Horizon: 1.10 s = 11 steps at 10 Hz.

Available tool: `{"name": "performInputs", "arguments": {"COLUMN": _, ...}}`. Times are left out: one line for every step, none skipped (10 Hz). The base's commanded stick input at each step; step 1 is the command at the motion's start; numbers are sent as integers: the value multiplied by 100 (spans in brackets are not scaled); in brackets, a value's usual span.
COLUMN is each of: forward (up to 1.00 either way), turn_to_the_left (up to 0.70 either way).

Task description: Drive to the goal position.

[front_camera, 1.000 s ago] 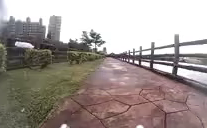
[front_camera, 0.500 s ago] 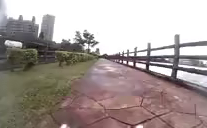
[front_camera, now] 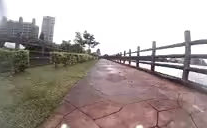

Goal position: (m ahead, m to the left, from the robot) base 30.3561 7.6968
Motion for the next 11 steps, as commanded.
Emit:
{"name": "performInputs", "arguments": {"forward": 85, "turn_to_the_left": -21}}
{"name": "performInputs", "arguments": {"forward": 85, "turn_to_the_left": -5}}
{"name": "performInputs", "arguments": {"forward": 85, "turn_to_the_left": 1}}
{"name": "performInputs", "arguments": {"forward": 85, "turn_to_the_left": 1}}
{"name": "performInputs", "arguments": {"forward": 85, "turn_to_the_left": 1}}
{"name": "performInputs", "arguments": {"forward": 85, "turn_to_the_left": 1}}
{"name": "performInputs", "arguments": {"forward": 85, "turn_to_the_left": 1}}
{"name": "performInputs", "arguments": {"forward": 85, "turn_to_the_left": 1}}
{"name": "performInputs", "arguments": {"forward": 85, "turn_to_the_left": 1}}
{"name": "performInputs", "arguments": {"forward": 85, "turn_to_the_left": 1}}
{"name": "performInputs", "arguments": {"forward": 85, "turn_to_the_left": 1}}
